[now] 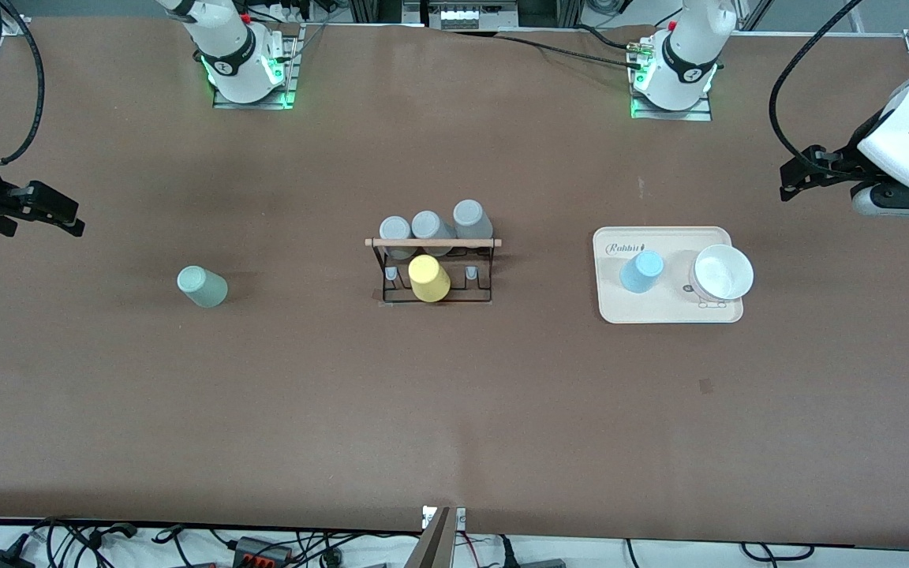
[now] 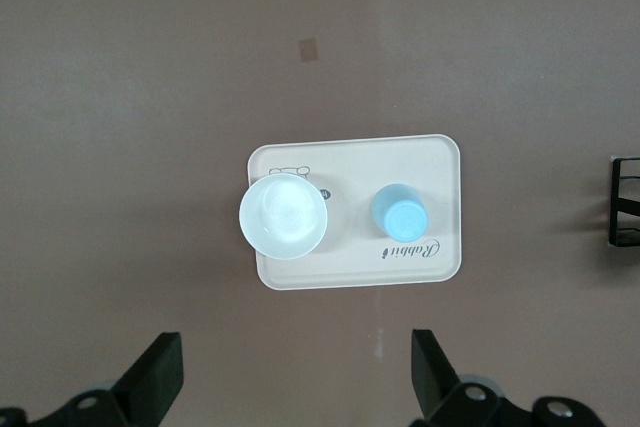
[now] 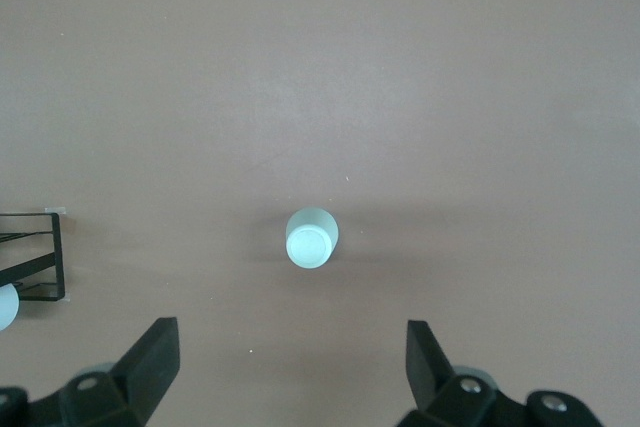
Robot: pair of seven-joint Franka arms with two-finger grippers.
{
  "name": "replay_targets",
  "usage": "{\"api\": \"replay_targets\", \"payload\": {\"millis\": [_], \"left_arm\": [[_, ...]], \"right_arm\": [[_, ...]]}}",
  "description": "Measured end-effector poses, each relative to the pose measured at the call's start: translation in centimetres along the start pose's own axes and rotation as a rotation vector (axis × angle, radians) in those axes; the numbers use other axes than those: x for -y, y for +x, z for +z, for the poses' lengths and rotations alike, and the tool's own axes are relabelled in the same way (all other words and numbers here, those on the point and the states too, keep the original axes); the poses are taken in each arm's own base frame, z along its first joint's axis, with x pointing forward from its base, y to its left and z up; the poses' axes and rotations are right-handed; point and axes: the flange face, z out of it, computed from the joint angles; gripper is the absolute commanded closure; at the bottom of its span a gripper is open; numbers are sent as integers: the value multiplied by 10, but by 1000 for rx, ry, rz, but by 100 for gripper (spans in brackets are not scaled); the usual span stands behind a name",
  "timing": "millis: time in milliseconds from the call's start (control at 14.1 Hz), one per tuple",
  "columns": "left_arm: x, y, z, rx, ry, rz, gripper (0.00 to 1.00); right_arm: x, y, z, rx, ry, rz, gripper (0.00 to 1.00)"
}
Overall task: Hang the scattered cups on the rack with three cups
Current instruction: 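Move the left gripper toward the light blue cup on the tray, then lower the left gripper and grasp the light blue cup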
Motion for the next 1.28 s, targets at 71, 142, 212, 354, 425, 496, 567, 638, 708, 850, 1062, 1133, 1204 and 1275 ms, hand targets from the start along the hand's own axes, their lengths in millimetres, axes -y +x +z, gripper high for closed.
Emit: {"api": "replay_targets", "payload": {"millis": [71,142,212,354,425,496,567,638,708,850,1062,1133,1204,1275], "left_arm": [[0,0,0,0,0,0,0],[0,0,0,0,0,0,0],[0,0,0,0,0,-1,0],[-1,0,0,0,0,2,0],[-2,0,0,0,0,3,0],[-2,-1,0,3,0,3,0],[-3,-2,1,16,1,4,0],[-3,-5,3,41,2,6,0],[-5,-8,5,67,3,9,0],[-6,-8,13,112,5,13,0],[-11,-5,56,282,-4,71,0],[-17,-1,70,311,-6,90,0],[-27,4,83,320,-5,107,0],[-38,9,97,299,-5,127,0]], "right_arm": [[0,0,0,1,0,0,0],[0,0,0,2,0,0,0],[0,0,1,2,0,0,0],[0,0,1,3,0,0,0],[0,0,1,4,0,0,0],[0,-1,2,6,0,0,0],[0,-1,4,8,0,0,0],[0,-1,5,11,0,0,0],[0,-1,6,12,0,0,0],[0,-1,6,12,0,1,0],[-1,-1,6,13,0,1,0],[-1,-1,6,14,0,2,0],[-1,-1,7,15,0,2,0],[-1,-1,8,17,0,2,0]]}}
